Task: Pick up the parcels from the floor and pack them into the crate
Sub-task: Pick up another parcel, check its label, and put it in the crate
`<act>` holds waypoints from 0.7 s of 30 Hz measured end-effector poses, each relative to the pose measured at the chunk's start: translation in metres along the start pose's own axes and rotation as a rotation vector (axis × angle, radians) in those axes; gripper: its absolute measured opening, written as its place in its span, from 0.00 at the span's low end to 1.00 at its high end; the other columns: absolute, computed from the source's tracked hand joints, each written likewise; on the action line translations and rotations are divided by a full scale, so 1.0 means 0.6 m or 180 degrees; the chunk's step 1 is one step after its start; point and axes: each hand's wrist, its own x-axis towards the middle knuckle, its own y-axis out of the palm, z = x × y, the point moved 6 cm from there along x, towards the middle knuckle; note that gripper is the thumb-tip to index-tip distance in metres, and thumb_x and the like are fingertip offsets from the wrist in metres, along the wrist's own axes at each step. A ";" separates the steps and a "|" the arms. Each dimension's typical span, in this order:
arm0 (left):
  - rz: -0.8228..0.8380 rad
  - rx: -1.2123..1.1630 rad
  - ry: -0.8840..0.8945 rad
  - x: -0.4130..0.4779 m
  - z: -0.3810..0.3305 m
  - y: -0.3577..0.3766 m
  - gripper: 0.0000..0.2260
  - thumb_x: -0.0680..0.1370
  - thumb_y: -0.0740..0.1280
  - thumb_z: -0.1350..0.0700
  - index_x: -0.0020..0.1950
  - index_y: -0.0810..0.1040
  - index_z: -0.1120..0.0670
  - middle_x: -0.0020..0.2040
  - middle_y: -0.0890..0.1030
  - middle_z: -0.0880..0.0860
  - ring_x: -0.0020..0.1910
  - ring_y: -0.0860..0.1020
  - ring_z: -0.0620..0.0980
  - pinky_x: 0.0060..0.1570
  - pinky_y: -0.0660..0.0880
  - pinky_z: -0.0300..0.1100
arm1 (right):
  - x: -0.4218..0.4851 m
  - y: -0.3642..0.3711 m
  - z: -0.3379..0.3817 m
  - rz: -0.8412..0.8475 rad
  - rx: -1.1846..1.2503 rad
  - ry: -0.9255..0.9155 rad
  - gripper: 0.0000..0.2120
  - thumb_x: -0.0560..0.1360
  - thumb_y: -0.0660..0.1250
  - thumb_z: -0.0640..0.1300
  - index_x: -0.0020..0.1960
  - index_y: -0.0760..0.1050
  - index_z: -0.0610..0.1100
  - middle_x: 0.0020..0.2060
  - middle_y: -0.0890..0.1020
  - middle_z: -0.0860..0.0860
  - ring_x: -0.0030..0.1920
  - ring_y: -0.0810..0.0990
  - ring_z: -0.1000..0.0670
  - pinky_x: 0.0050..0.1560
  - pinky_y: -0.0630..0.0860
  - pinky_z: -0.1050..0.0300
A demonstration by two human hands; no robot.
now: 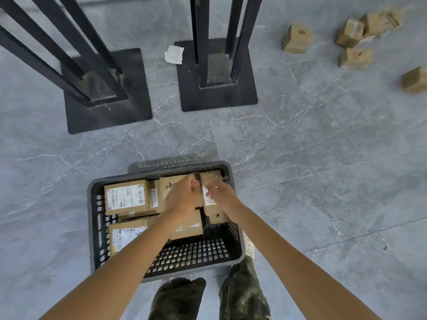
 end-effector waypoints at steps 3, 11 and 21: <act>-0.0124 -0.0209 0.0188 -0.050 -0.090 -0.127 0.07 0.81 0.58 0.56 0.56 0.74 0.54 0.50 0.77 0.48 0.41 0.74 0.42 0.35 0.67 0.34 | -0.093 -0.052 0.130 -0.0198 -0.0455 -0.0567 0.13 0.81 0.57 0.42 0.59 0.76 0.37 0.54 0.79 0.41 0.47 0.73 0.51 0.55 0.73 0.56; -0.0631 -0.0088 0.1005 -0.279 -0.358 -0.418 0.12 0.82 0.57 0.53 0.62 0.74 0.53 0.57 0.78 0.52 0.49 0.77 0.51 0.46 0.71 0.42 | -0.438 -0.209 0.422 -0.0839 -0.0470 -0.1419 0.17 0.81 0.55 0.49 0.57 0.75 0.38 0.46 0.79 0.46 0.48 0.75 0.47 0.45 0.70 0.55; -0.0633 -0.0149 0.2636 -0.587 -0.715 -0.522 0.09 0.81 0.59 0.54 0.59 0.75 0.50 0.56 0.78 0.46 0.56 0.75 0.43 0.52 0.69 0.38 | -0.891 -0.463 0.496 -0.1983 0.0239 -0.2335 0.19 0.82 0.53 0.51 0.55 0.77 0.39 0.48 0.83 0.45 0.50 0.78 0.48 0.51 0.71 0.55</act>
